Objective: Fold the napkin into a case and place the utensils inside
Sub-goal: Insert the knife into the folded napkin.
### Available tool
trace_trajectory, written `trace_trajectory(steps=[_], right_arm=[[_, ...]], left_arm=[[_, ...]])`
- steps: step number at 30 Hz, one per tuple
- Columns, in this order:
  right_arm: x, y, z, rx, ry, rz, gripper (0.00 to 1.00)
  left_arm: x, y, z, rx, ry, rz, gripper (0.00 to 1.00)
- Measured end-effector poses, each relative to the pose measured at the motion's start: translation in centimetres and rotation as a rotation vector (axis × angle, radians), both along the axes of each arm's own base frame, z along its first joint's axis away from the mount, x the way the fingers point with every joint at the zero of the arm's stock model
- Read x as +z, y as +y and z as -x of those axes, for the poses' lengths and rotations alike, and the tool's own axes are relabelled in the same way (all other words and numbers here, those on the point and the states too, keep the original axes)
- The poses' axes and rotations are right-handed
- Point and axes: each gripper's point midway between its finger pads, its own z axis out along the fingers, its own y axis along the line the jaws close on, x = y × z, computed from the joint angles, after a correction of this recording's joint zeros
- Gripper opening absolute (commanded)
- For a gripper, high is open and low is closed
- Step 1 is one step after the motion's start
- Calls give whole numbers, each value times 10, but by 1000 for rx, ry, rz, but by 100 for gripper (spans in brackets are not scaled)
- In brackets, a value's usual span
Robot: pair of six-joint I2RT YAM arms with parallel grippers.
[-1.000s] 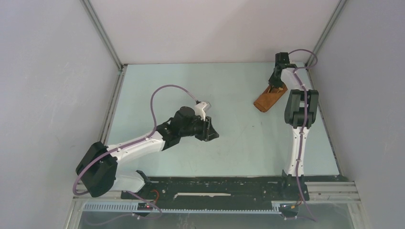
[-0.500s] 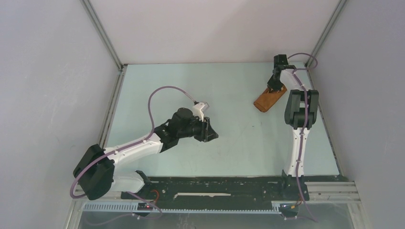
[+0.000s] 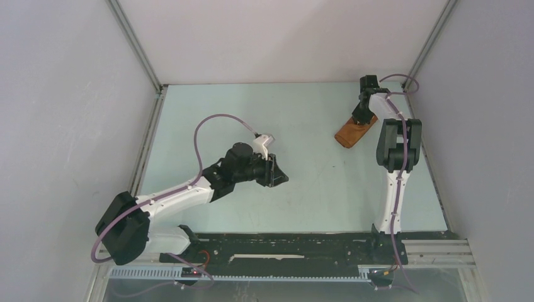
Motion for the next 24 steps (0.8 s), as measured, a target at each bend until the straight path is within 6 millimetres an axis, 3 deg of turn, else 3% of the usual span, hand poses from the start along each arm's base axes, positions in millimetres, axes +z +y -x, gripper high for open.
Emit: trace_trajectory(steps=[3,9,17,24], right_arm=[[-1,0,3,-6,6,-3,0],[-2,0,5,-7,11,-6,31],[11,-10,2,-2,-15,-11,40],[45,-28,-21,-3,-105,1,45]], left_arm=[[1,0,1,-2,4,5,41],[-2,3,4,-4,7,5,41],[-4,3,5,-7,10,4,41],[-4,3,5,-8,10,4,41]])
